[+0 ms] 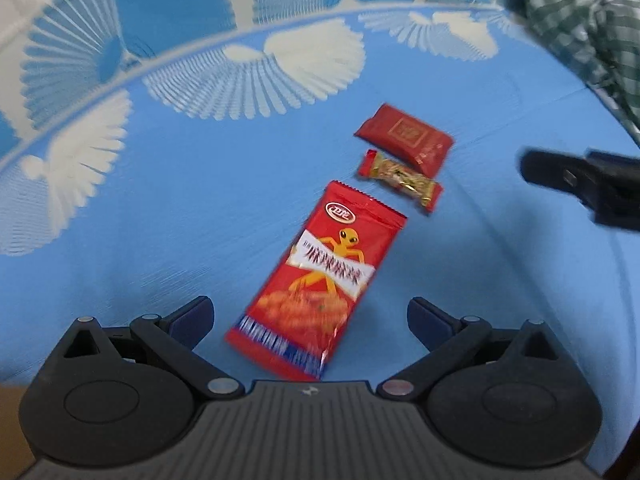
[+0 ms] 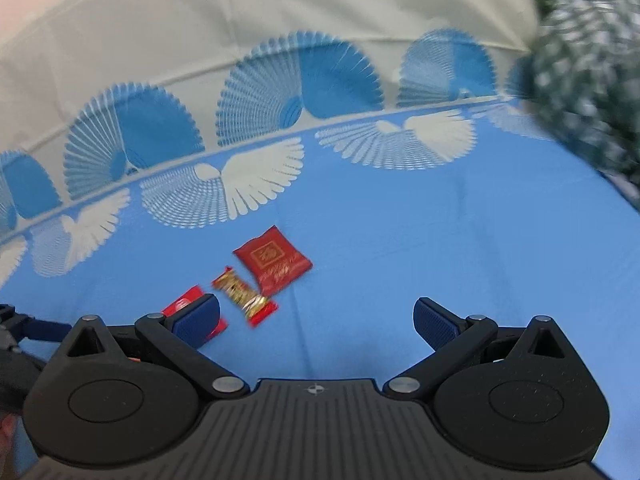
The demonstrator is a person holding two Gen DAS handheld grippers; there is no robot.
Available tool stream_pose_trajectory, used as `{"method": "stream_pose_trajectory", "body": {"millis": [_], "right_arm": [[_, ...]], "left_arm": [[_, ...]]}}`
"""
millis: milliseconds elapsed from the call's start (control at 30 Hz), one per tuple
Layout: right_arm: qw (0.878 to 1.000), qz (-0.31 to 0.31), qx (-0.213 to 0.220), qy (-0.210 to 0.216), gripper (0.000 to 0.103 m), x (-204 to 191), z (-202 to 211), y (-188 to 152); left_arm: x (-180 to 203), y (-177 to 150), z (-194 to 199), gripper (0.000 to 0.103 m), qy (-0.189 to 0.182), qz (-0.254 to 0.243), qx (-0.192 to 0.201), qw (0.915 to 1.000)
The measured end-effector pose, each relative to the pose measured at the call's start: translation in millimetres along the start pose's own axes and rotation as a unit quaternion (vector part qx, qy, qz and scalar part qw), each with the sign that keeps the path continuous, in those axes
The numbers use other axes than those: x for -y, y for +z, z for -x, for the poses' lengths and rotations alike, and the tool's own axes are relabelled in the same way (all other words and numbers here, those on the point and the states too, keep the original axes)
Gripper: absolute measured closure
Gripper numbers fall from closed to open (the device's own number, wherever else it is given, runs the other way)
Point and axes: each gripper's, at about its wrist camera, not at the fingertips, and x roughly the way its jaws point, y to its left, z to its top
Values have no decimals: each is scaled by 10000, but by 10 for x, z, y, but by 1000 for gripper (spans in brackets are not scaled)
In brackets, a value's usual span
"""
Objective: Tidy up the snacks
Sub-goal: 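Grasp the red spicy-strip pack with the left tool while the right grasps the red square pack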
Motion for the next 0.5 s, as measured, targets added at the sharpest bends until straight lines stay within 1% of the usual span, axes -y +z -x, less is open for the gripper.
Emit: {"method": "stream_pose_trajectory", "body": {"millis": [67, 167, 200, 267, 333, 367, 400, 467, 500], "right_arm": [[9999, 107, -49, 79, 1, -22, -324, 75], [9991, 360, -117, 167, 1, -101, -699, 148], [9984, 516, -117, 190, 1, -143, -833, 166], [9963, 806, -231, 189, 1, -220, -1065, 181], [9942, 934, -530, 63, 0, -258, -1292, 173], [9949, 977, -249, 72, 1, -267, -1282, 150], [9940, 1070, -224, 59, 1, -283, -1300, 144], [9942, 1052, -182, 122, 1, -265, -1312, 132], [9939, 1085, -149, 156, 1, -256, -1308, 117]], "left_arm": [[-1, 82, -173, 0, -120, -46, -77, 9999], [19, 199, -368, 0, -305, -234, -191, 9991], [31, 227, -414, 0, -293, -290, -231, 9989], [66, 277, -462, 0, -121, -500, -106, 9986], [68, 301, -501, 0, -100, -617, -93, 9980], [58, 304, -505, 0, -121, -601, -76, 9981], [45, 297, -507, 0, -144, -626, -60, 9979], [31, 286, -510, 0, -168, -701, -2, 9974], [21, 277, -501, 2, -163, -690, 33, 9975]]}}
